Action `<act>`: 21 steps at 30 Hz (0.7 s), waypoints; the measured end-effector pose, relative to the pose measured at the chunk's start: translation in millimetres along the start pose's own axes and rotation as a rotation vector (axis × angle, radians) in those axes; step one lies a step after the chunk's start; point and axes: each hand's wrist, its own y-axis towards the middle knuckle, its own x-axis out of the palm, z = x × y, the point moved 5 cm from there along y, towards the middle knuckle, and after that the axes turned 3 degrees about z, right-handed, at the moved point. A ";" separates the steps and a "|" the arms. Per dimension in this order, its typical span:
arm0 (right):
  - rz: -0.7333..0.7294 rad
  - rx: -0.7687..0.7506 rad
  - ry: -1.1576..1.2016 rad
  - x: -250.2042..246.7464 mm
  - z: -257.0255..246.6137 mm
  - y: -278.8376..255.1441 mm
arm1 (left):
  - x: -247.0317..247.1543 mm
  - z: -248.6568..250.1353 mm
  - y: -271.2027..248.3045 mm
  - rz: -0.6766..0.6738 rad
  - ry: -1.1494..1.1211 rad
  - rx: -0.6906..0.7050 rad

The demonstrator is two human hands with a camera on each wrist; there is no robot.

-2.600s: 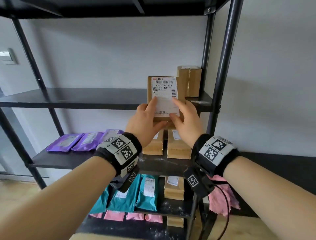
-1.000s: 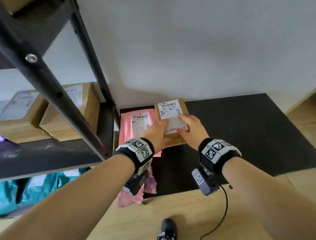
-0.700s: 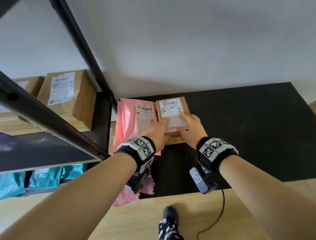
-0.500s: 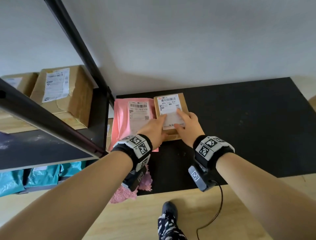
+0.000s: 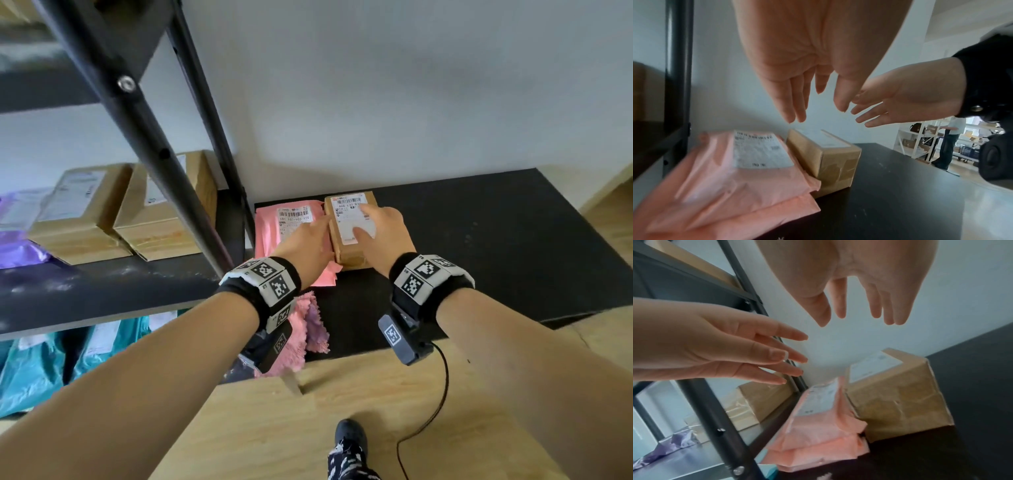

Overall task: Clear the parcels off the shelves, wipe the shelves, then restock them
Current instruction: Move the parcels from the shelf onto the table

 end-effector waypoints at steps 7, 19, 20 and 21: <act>0.134 -0.176 -0.008 -6.5 -100.2 -90.8 | -68.7 -6.8 -94.8 0.141 0.016 0.092; 0.241 -0.472 0.175 -16.8 -281.1 -205.9 | -237.9 -31.3 -242.5 0.488 0.051 0.139; 0.253 -0.498 0.186 -19.0 -295.5 -209.6 | -251.9 -33.6 -248.8 0.514 0.051 0.131; 0.264 -0.524 0.197 -21.5 -308.8 -212.4 | -265.4 -35.0 -254.2 0.538 0.053 0.126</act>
